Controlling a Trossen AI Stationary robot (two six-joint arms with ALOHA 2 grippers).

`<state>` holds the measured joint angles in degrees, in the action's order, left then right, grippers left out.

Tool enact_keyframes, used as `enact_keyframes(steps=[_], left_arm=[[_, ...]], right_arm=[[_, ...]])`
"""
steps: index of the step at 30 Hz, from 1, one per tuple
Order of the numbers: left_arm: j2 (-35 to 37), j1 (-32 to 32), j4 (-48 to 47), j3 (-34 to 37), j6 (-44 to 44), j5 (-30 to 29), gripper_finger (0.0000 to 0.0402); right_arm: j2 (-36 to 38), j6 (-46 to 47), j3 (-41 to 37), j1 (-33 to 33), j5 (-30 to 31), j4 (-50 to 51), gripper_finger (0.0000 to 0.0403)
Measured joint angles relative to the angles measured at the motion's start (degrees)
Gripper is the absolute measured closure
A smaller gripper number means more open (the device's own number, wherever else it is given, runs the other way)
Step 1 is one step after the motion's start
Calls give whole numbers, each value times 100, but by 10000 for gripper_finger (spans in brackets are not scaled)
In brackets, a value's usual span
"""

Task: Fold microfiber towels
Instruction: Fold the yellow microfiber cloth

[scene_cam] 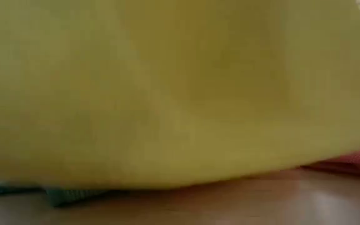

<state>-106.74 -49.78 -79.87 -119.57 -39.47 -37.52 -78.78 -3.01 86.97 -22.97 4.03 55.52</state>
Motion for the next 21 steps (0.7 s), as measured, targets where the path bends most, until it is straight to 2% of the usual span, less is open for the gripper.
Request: enact_keyframes(steps=[7, 12, 16, 21], left_arm=[[-19, -37, -641, 0, -932, 22, 395], [-19, -136, -914, 0, -1340, -15, 386], [-59, -118, -1011, 0, -1556, -83, 382], [-170, -107, -1015, 0, -1470, -181, 395]], right_arm=[[-44, -636, -845, 1097, -134, -817, 394], [-39, -1002, -1370, 1641, -194, -1615, 394], [-39, -1362, -1761, 1877, -398, -2191, 390], [-39, -1565, -2169, 1948, -706, -2663, 362]])
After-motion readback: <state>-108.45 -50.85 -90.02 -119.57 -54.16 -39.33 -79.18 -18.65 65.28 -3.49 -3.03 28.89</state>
